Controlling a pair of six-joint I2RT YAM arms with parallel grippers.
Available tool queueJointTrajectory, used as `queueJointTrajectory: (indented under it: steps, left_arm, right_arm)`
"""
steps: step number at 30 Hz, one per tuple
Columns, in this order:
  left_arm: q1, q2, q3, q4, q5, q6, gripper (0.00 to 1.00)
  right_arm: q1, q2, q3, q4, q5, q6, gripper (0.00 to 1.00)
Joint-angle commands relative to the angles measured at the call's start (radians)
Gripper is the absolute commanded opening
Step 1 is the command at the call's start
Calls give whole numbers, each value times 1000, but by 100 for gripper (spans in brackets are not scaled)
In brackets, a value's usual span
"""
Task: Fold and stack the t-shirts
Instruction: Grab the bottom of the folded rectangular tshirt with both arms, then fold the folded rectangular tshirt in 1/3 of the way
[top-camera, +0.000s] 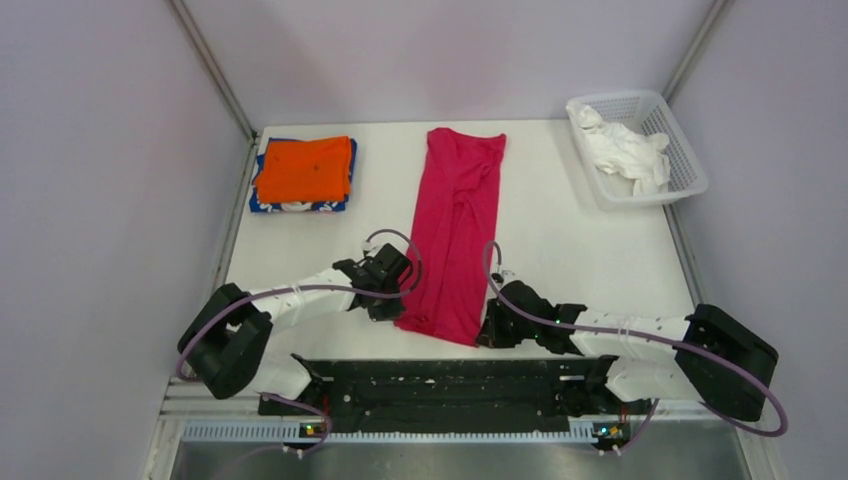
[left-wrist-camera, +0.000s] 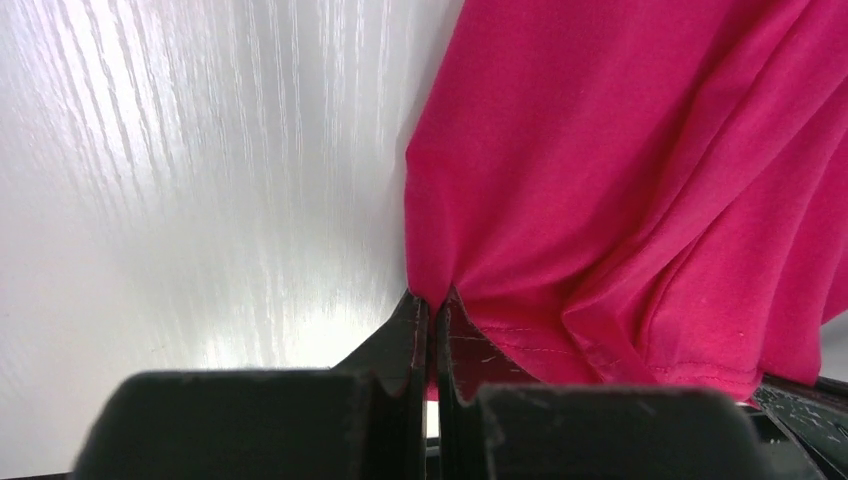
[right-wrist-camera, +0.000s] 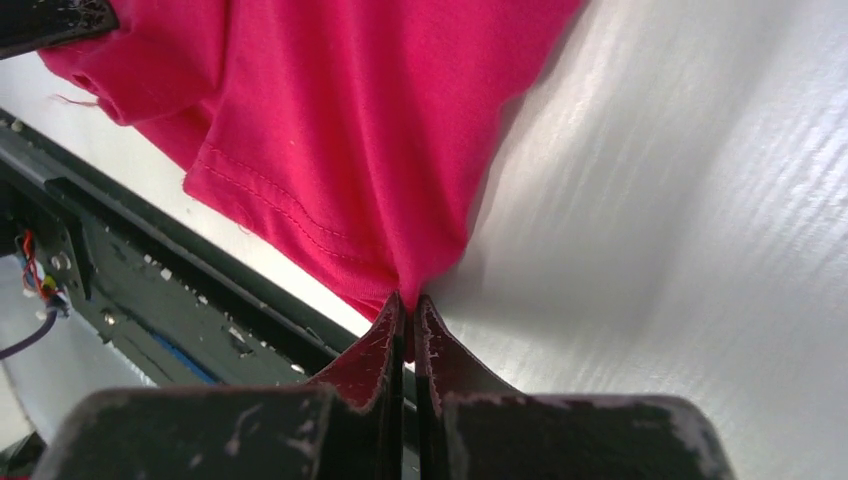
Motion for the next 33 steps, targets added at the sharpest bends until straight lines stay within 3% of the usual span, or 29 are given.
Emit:
queueJointTrajectory:
  steps: [1,8,12,15,20,33]
  left_arm:
    - [-37,-29,-65,-69,20,-13,0]
    - [-66,-215,-57,-108,8,-72,0]
    - [-65,-221,11,-102,5,-46,0]
    - [-62,-170,103,-105,-51,-25,0]
    - [-14,-47,290,-97,-130,35,0]
    - [166,342,719,-87,-83,207,0]
  right_arm:
    - [28,1,-19,31,-62,-12,0]
    - [52,-57,33,-43,-53,-17,0]
    - [51,-128,97,-127,17,-43,0]
    - [25,-131,151,-157,42,-74,0]
    - [-118,-90,216,-116,42,-127,0]
    - [-431,167,461,-13,19,-299,0]
